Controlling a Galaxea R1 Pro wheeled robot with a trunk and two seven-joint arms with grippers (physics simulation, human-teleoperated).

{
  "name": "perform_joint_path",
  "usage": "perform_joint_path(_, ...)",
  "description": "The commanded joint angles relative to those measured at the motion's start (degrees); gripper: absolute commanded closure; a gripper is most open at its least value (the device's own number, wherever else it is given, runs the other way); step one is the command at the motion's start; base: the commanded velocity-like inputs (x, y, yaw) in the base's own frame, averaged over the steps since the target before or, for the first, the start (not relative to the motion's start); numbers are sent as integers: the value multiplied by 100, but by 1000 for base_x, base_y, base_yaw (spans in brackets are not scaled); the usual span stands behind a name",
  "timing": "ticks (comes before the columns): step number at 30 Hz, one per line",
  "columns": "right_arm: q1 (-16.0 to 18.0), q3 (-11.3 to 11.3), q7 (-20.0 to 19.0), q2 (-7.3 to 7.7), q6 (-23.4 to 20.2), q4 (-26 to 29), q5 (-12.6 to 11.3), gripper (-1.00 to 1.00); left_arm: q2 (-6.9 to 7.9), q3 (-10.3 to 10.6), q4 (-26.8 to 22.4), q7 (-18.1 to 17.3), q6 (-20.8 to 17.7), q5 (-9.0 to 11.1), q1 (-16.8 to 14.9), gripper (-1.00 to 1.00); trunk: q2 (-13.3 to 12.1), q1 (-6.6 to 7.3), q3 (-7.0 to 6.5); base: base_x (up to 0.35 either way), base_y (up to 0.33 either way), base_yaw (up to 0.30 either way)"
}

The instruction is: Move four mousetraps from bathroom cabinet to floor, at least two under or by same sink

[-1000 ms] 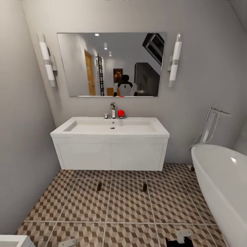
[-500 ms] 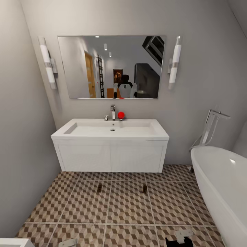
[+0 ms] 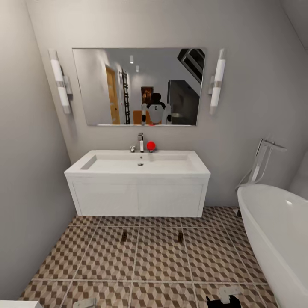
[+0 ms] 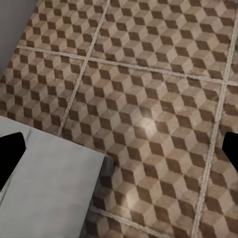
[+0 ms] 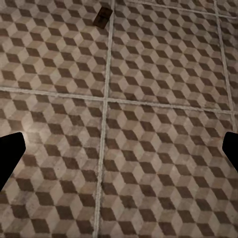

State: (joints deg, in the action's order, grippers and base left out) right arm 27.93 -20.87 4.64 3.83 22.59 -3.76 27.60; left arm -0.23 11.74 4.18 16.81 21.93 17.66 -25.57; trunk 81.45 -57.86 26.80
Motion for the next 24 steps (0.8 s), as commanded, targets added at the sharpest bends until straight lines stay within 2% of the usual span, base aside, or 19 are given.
perform_joint_path(1,11,-31,42,4,35,-29,61,-100,-3,48,21,6,31,36,-9,-100,-38,23,-12,0,0,0)
perform_joint_path(24,13,-31,45,4,35,-28,61,-100,-3,49,21,6,31,36,-7,-100,-960,528,-425,0,0,0)
